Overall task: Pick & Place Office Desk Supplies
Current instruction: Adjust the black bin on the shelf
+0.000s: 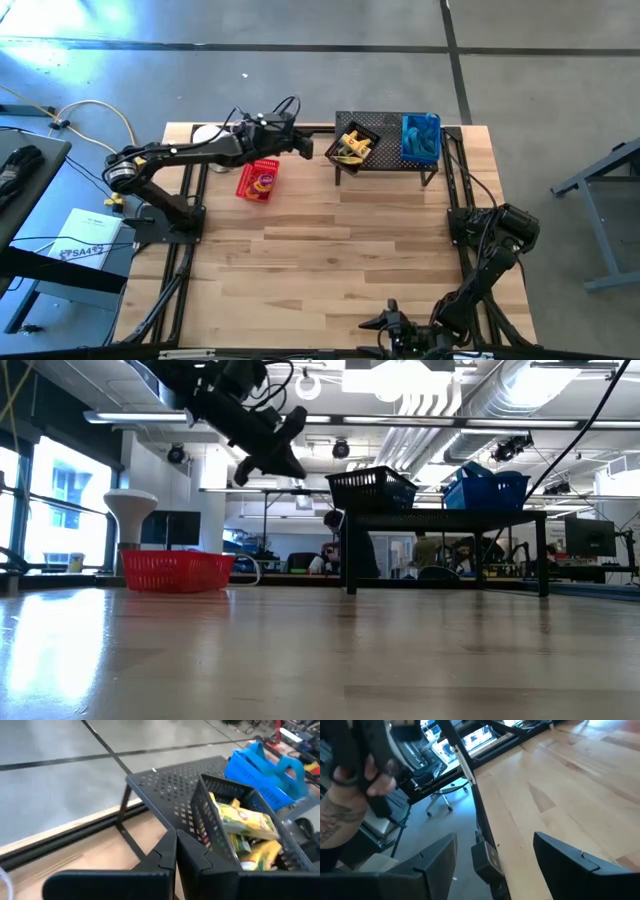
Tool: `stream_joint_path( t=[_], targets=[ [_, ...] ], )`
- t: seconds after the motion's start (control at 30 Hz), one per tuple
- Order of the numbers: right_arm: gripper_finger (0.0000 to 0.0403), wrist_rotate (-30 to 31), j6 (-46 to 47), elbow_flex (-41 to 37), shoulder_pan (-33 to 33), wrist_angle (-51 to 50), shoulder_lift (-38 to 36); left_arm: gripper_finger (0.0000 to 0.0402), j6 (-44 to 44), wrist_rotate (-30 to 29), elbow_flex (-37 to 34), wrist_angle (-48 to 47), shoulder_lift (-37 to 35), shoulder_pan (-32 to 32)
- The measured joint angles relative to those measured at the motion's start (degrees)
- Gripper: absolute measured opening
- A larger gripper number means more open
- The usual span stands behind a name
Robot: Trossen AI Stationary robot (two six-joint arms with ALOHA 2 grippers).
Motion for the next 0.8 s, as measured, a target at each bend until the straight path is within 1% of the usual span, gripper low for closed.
stream_joint_path(
  t=[0.03,0.13,0.33,0.47,0.53,0.7,0.8],
  targets=[
    [0.0251,0.4,0.0,0.0,0.0,0.0,0.0,0.0001,0.0,0.4,0.0,0.1,0.5,-0.2],
    [0.0251,0.7,-0.7,0.0,0.0,0.0,0.0,0.0,-1.2,4.5,0.0,0.1,2.2,-0.5],
    [0.0251,0.1,-0.6,0.0,0.0,0.1,0.0,0.0,-7.3,9.5,0.0,0.5,7.0,-0.5],
    [0.0251,0.1,-0.9,0.0,0.0,0.0,0.0,0.0,-8.0,15.5,0.0,4.6,9.3,-0.7],
    [0.0251,0.1,-1.0,0.0,0.0,-0.4,0.0,0.0,-8.7,16.2,0.0,5.7,9.7,-1.2],
    [0.0251,0.1,-1.7,0.0,0.0,-1.3,0.0,0.0,-9.3,15.3,0.0,7.0,9.8,-1.9],
    [0.0251,0.1,-2.4,0.0,0.0,-1.3,0.0,0.0,-9.3,16.1,0.0,7.8,9.8,-2.3]
  ],
)
